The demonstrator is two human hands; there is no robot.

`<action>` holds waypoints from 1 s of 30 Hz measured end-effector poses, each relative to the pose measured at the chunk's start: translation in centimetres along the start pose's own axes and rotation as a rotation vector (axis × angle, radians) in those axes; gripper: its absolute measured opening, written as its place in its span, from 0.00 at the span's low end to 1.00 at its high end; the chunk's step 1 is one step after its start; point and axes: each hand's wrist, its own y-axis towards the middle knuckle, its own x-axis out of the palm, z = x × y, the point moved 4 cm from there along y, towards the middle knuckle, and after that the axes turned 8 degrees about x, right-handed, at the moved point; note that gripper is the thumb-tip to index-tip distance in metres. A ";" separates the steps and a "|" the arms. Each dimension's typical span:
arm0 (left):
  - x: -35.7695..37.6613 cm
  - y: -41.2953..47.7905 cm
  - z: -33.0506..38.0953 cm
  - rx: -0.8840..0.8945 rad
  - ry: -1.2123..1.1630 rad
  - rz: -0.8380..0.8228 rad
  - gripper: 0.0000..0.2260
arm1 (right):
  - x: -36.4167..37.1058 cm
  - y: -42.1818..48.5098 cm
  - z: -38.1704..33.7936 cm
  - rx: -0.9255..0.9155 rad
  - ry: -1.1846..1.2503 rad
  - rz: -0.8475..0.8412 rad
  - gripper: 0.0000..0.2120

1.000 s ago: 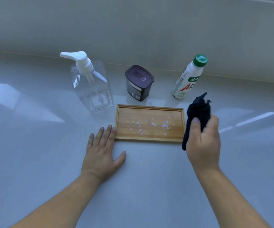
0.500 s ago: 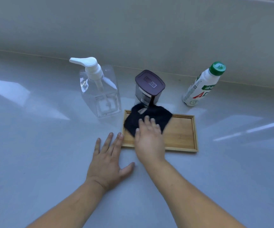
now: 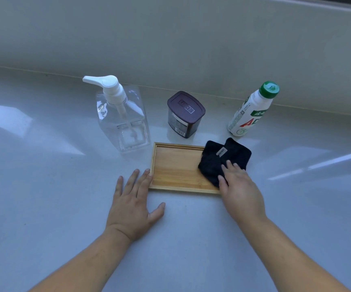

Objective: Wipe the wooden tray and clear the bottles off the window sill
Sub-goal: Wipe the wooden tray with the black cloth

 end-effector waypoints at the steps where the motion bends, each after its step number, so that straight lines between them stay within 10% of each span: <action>1: 0.0 0.0 0.0 0.003 0.002 -0.007 0.40 | 0.2 -0.4 -0.2 0.031 0.036 0.013 0.20; 13: -0.1 0.2 0.0 0.006 -0.004 -0.041 0.41 | 5.6 1.0 -15.9 -0.252 0.091 -0.021 0.21; 20: -0.1 0.2 0.1 -0.014 -0.002 -0.009 0.39 | 4.2 0.0 -10.1 -0.493 -0.025 -0.116 0.20; 30: 0.0 0.2 0.0 -0.018 -0.014 -0.001 0.39 | 0.4 -0.9 0.7 -0.001 -0.060 0.034 0.19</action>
